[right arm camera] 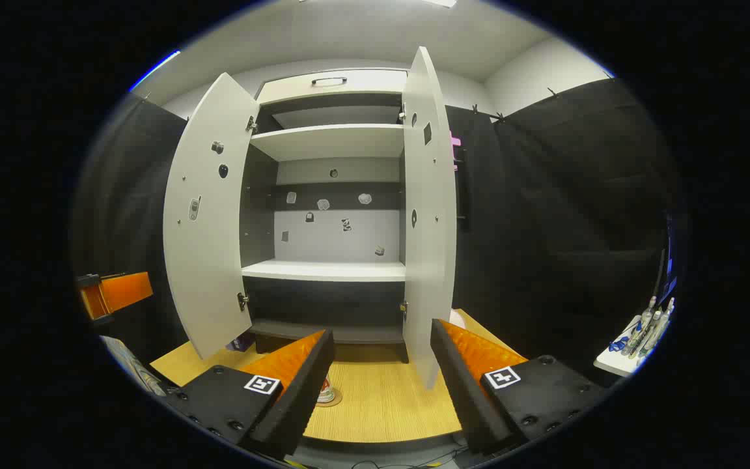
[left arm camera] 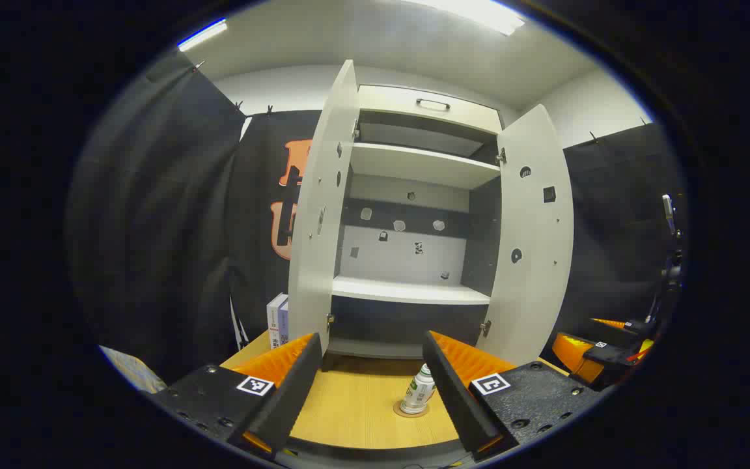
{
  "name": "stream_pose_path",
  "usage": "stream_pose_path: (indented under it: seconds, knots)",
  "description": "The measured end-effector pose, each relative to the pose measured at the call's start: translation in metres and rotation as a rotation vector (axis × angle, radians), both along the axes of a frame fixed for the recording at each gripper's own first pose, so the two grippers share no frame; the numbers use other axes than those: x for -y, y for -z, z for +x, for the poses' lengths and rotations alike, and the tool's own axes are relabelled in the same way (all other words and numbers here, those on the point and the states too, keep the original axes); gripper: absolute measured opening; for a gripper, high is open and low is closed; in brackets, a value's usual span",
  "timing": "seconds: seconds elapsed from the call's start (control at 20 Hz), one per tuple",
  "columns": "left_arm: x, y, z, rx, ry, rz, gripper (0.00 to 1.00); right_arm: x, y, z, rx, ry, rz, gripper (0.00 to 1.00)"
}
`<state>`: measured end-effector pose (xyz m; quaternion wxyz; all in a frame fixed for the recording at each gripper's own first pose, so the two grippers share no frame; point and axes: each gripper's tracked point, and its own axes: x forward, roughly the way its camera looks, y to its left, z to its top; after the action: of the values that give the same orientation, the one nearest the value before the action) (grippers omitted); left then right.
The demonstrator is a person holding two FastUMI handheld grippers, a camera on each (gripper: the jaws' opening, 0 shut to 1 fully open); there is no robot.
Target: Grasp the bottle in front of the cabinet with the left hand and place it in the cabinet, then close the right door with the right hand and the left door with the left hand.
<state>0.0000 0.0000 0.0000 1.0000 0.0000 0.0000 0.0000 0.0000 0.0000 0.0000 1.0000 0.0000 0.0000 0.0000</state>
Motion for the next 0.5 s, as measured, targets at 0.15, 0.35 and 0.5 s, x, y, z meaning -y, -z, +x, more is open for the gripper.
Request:
stream_pose_path:
  seconds: [0.15, 0.35, 0.5]
  knots:
    - [-0.0010, -0.0015, 0.0014, 0.004, 0.002, 0.004, 0.95, 0.0015, -0.0008, -0.0020, 0.002, 0.008, -0.002, 0.98]
    - [0.0019, -0.0009, 0.0005, 0.003, 0.011, -0.002, 0.93, 0.0067, -0.0022, -0.0044, 0.006, 0.022, -0.009, 0.98]
    - [0.0020, 0.0029, -0.0003, -0.010, 0.013, -0.006, 0.95, 0.0089, -0.0016, -0.0062, 0.004, 0.030, -0.013, 0.98]
